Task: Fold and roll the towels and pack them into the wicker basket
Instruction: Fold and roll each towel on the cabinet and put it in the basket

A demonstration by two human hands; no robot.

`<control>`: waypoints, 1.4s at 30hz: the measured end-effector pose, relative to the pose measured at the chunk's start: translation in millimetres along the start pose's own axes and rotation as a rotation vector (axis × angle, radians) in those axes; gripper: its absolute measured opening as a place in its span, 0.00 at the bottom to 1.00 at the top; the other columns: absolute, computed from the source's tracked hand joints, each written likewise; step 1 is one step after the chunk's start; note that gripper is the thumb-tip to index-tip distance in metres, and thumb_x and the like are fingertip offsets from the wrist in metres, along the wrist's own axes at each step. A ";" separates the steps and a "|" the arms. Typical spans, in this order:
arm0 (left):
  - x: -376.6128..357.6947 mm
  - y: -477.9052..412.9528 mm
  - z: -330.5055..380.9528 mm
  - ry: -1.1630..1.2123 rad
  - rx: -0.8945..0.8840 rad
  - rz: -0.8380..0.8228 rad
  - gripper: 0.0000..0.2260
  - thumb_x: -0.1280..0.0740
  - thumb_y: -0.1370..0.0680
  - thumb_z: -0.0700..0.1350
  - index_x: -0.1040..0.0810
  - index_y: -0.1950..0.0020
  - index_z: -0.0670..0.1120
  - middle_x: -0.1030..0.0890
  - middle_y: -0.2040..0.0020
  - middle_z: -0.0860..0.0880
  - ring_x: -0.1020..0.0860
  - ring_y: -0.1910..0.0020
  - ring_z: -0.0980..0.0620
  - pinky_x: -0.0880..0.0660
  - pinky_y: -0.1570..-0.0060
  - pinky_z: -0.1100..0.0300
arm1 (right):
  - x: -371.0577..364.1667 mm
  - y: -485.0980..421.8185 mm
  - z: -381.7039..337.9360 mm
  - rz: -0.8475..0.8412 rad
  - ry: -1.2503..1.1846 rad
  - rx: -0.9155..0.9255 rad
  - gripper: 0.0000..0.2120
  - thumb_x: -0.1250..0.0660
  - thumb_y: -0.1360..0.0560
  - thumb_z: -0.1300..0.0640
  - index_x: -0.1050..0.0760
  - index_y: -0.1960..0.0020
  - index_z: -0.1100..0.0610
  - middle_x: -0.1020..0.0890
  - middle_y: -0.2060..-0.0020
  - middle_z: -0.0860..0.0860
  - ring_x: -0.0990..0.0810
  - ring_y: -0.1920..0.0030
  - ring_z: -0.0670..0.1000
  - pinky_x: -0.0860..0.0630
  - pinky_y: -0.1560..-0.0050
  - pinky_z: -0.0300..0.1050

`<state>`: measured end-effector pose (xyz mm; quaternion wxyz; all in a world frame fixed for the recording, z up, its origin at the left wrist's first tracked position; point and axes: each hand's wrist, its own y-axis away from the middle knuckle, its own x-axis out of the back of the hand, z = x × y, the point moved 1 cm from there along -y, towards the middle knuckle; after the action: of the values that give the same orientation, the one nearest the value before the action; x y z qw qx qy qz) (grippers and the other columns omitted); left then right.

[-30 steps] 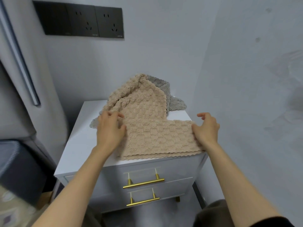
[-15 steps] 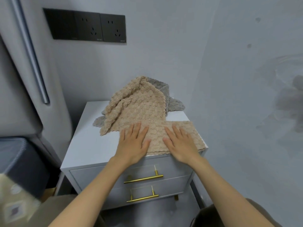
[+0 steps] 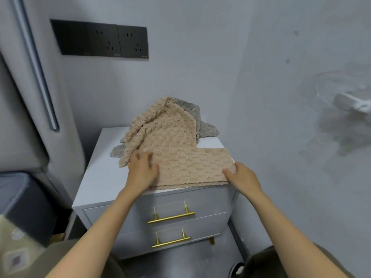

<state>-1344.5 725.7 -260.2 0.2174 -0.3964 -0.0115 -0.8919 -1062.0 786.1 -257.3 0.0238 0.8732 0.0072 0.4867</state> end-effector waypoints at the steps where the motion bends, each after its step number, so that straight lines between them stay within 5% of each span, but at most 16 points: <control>1: 0.7 -2.4 -0.2 0.043 0.033 -0.008 0.22 0.35 0.23 0.43 0.31 0.30 0.45 0.38 0.28 0.38 0.42 0.27 0.43 0.42 0.30 0.51 | 1.4 -0.5 0.4 0.014 -0.054 -0.010 0.21 0.36 0.25 0.44 0.26 0.40 0.57 0.20 0.43 0.55 0.23 0.43 0.59 0.27 0.49 0.48; 4: 1.0 -6.6 1.0 0.108 0.055 -0.037 0.26 0.32 0.27 0.40 0.32 0.29 0.46 0.34 0.29 0.40 0.36 0.29 0.44 0.37 0.33 0.53 | 3.9 -1.3 -3.4 0.052 -0.207 -0.069 0.17 0.31 0.29 0.47 0.23 0.44 0.54 0.21 0.44 0.54 0.24 0.41 0.58 0.27 0.48 0.48; 7: 1.4 -5.3 3.8 0.130 0.064 -0.072 0.30 0.29 0.28 0.39 0.35 0.28 0.46 0.36 0.28 0.42 0.33 0.31 0.45 0.36 0.34 0.56 | 3.7 -5.4 -7.7 0.029 -0.103 -0.136 0.09 0.34 0.32 0.46 0.30 0.63 0.50 0.25 0.47 0.58 0.32 0.40 0.61 0.31 0.51 0.48; 11: 10.5 0.1 11.7 0.156 0.049 -0.062 0.33 0.26 0.29 0.41 0.36 0.28 0.48 0.35 0.29 0.45 0.34 0.31 0.46 0.36 0.34 0.54 | 10.3 -8.9 -15.4 0.014 -0.027 -0.158 0.03 0.36 0.29 0.55 0.26 0.57 0.53 0.29 0.43 0.58 0.37 0.38 0.61 0.31 0.43 0.49; 14: 22.5 6.2 24.4 0.315 0.042 -0.084 0.31 0.27 0.29 0.38 0.33 0.29 0.49 0.31 0.36 0.51 0.31 0.38 0.51 0.31 0.41 0.56 | 16.9 -11.8 -24.2 0.166 -0.123 -0.003 0.11 0.39 0.27 0.61 0.25 0.46 0.53 0.24 0.47 0.53 0.30 0.39 0.58 0.30 0.43 0.48; 19: 37.2 16.8 36.2 0.442 -0.018 -0.151 0.16 0.26 0.29 0.39 0.20 0.46 0.55 0.24 0.45 0.57 0.24 0.49 0.51 0.23 0.53 0.56 | 31.8 -21.0 -52.7 0.275 -0.522 0.228 0.14 0.43 0.29 0.70 0.28 0.55 0.53 0.23 0.60 0.45 0.25 0.58 0.46 0.29 0.64 0.37; 23: 44.6 23.5 46.6 0.561 -0.016 -0.058 0.08 0.26 0.29 0.44 0.17 0.51 0.53 0.18 0.57 0.52 0.20 0.65 0.54 0.21 0.66 0.63 | 32.8 -38.4 -74.4 0.312 -0.797 0.284 0.18 0.44 0.29 0.74 0.28 0.55 0.51 0.21 0.58 0.47 0.22 0.56 0.44 0.25 0.59 0.37; 26: 45.3 25.6 51.7 0.626 -0.008 -0.002 0.05 0.28 0.26 0.48 0.15 0.52 0.51 0.16 0.58 0.54 0.19 0.63 0.55 0.19 0.64 0.61 | 25.9 -49.4 -96.2 0.317 -0.891 0.350 0.17 0.43 0.27 0.74 0.27 0.54 0.53 0.20 0.55 0.49 0.22 0.54 0.43 0.26 0.55 0.32; 30: 43.0 24.5 43.7 0.580 0.039 -0.057 0.06 0.32 0.23 0.43 0.15 0.50 0.47 0.15 0.56 0.50 0.17 0.63 0.52 0.19 0.62 0.61 | 8.7 -61.6 -112.5 0.298 -0.800 0.425 0.14 0.41 0.24 0.71 0.24 0.48 0.55 0.20 0.51 0.46 0.24 0.51 0.38 0.29 0.53 0.27; 33: 42.0 21.9 32.4 0.448 0.059 -0.160 0.08 0.34 0.22 0.41 0.16 0.49 0.48 0.15 0.56 0.50 0.16 0.63 0.52 0.19 0.59 0.61 | -7.1 -71.8 -106.3 0.300 -0.523 0.496 0.20 0.42 0.25 0.70 0.27 0.38 0.53 0.25 0.40 0.50 0.28 0.40 0.45 0.35 0.41 0.29; 37: 44.5 16.2 23.2 0.322 0.018 -0.236 0.15 0.40 0.21 0.37 0.17 0.47 0.52 0.18 0.51 0.56 0.16 0.60 0.55 0.20 0.53 0.60 | -14.3 -66.2 -99.9 0.315 -0.159 0.452 0.27 0.41 0.24 0.68 0.35 0.28 0.52 0.43 0.24 0.56 0.49 0.25 0.56 0.47 0.28 0.46; 42: 52.0 10.4 4.7 0.073 -0.179 -0.327 0.26 0.42 0.25 0.29 0.25 0.37 0.57 0.23 0.43 0.55 0.19 0.57 0.60 0.25 0.54 0.70 | -5.3 -19.7 -106.4 0.100 -0.164 0.604 0.19 0.40 0.26 0.66 0.25 0.39 0.51 0.28 0.34 0.50 0.37 0.31 0.52 0.38 0.31 0.49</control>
<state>-1367.8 697.5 -221.5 0.0334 -0.3745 0.0116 -0.9265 -1155.1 809.2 -206.9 -0.2601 0.8764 0.1066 0.3910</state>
